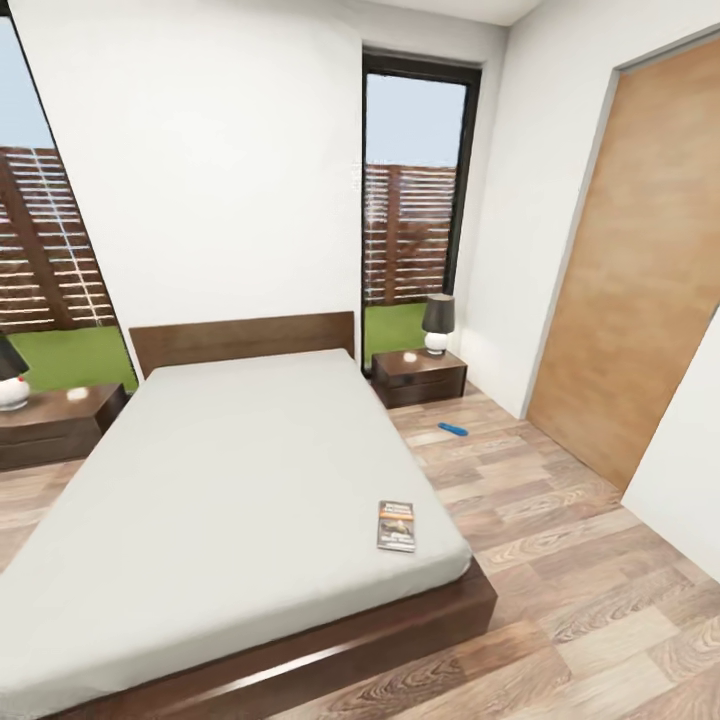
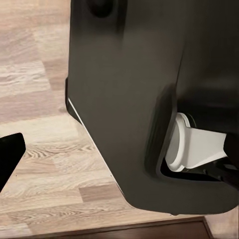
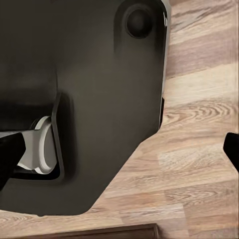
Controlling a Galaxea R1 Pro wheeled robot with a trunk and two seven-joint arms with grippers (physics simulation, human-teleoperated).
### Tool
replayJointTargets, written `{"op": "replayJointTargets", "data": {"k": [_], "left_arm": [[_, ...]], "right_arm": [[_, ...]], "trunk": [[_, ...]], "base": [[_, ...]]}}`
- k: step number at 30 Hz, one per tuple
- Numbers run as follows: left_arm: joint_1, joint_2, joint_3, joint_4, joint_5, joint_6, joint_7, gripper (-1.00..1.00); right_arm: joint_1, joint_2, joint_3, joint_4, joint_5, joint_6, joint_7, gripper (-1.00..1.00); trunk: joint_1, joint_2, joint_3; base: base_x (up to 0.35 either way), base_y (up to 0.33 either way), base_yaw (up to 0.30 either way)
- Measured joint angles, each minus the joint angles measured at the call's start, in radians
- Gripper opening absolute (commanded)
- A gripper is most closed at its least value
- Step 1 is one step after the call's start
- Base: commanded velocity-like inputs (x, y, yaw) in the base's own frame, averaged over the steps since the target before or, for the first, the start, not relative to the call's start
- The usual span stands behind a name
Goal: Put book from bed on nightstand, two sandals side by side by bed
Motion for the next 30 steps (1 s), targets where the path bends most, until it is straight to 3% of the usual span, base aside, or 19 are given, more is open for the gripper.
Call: {"op": "replayJointTargets", "data": {"k": [11, 21, 30], "left_arm": [[0.0, 0.0, 0.0, 0.0, 0.0, 0.0, 0.0, 1.0], [0.0, 0.0, -0.001, 0.0, 0.0, 0.0, 0.0, 1.0], [0.0, 0.0, -0.001, 0.0, -0.001, 0.0, 0.0, 1.0]], "right_arm": [[0.0, 0.0, -0.001, 0.0, 0.0, 0.0, 0.0, 1.0], [0.0, 0.0, 0.0, 0.0, 0.0, 0.0, 0.001, 1.0], [0.0, 0.0, 0.0, 0.0, 0.0, 0.0, 0.0, 1.0]], "trunk": [[0.0, 0.0, -0.006], [0.0, 0.0, -0.006], [0.0, 0.0, -0.006]], "base": [[0.04, -0.339, 0.141], [0.002, -0.1, 0.036], [0.0, -0.272, 0.163]]}}
